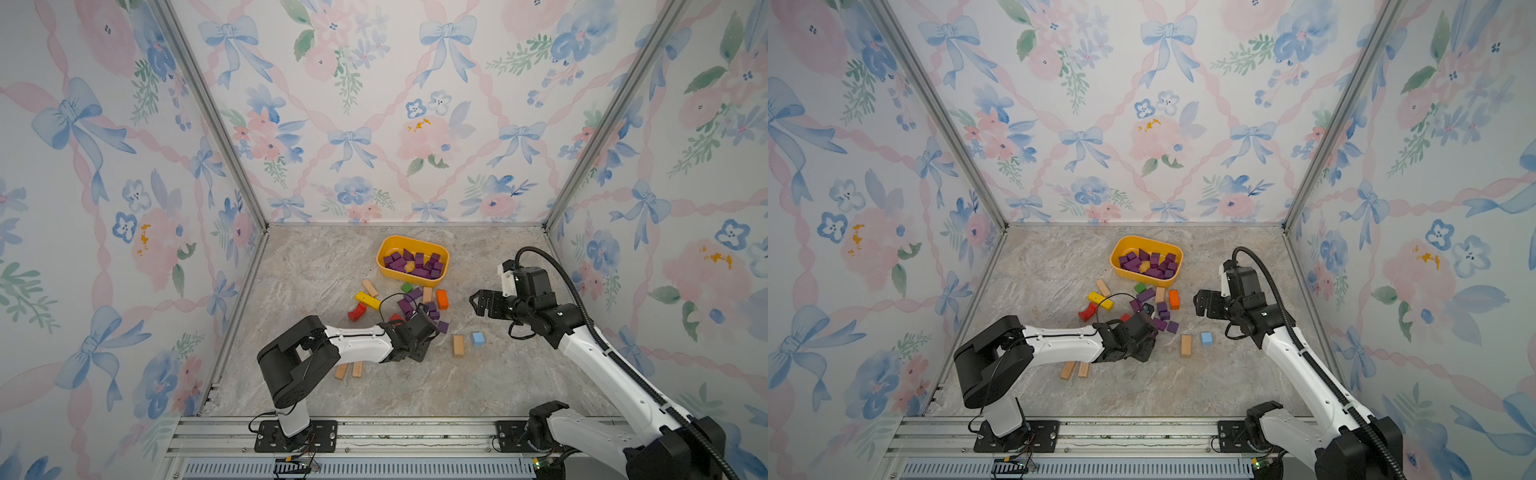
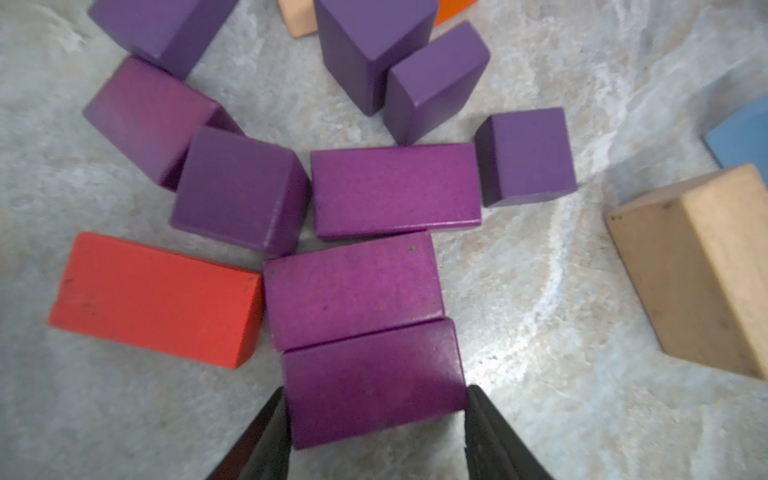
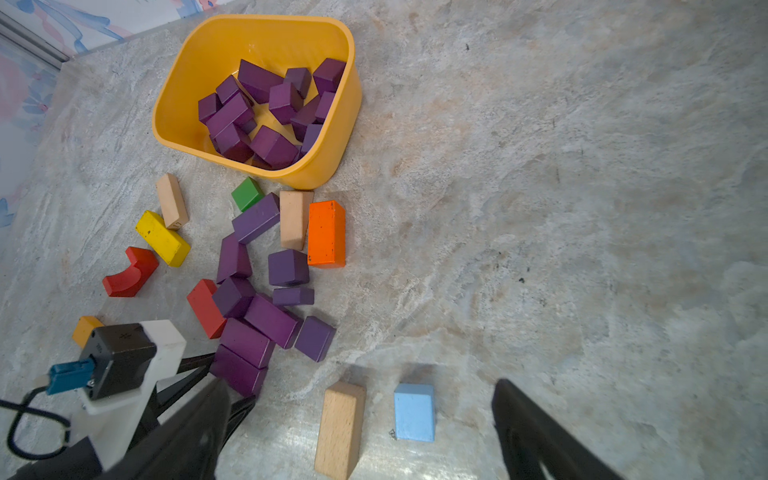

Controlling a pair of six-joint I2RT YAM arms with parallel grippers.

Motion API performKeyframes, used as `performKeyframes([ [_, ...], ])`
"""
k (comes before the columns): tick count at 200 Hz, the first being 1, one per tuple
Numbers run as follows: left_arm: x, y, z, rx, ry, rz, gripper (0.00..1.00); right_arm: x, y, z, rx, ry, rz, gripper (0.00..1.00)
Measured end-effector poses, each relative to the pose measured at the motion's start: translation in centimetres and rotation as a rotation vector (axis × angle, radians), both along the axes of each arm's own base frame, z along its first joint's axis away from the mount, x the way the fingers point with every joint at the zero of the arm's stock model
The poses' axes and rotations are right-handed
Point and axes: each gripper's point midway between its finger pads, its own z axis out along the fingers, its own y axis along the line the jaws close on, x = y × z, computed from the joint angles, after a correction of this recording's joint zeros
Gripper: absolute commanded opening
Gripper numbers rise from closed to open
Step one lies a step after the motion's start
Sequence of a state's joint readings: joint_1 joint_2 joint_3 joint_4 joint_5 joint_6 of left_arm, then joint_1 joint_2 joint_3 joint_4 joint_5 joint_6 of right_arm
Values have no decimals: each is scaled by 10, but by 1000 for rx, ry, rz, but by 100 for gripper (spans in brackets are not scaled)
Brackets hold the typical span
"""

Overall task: Pick purple bricks into the storage bin
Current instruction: Pick up the building block from the center of the board, then place the building block in the storage box.

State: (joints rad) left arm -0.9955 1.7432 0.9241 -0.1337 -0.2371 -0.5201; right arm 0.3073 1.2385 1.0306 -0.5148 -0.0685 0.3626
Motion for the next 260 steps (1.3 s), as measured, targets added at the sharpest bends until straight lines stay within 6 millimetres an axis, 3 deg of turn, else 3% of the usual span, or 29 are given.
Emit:
performKeyframes([
  [25,4,3,20,-12,-46,7,43,-2,0,-5,-2,11,1,97],
  [58,20,-1,70,-91,-139,27,42,-2,-4,-9,4,18,-8,97],
  [80,49,-1,101,-135,-199,68,43,-2,-8,-18,13,31,-27,97],
  [112,112,8,132,-157,-272,147,43,-3,-11,-31,12,60,-41,97],
  [138,161,7,137,-149,-304,174,43,-2,-12,-38,12,85,-45,97],
  [182,225,9,115,-139,-286,189,44,-1,-12,-42,17,100,-44,97],
  [193,238,11,111,-139,-287,194,52,-1,-12,-43,20,101,-46,97],
  [224,259,15,115,-140,-308,188,97,-2,-9,-44,36,111,-37,97],
  [260,265,13,129,-149,-342,172,98,-2,-5,-52,52,134,-31,97],
])
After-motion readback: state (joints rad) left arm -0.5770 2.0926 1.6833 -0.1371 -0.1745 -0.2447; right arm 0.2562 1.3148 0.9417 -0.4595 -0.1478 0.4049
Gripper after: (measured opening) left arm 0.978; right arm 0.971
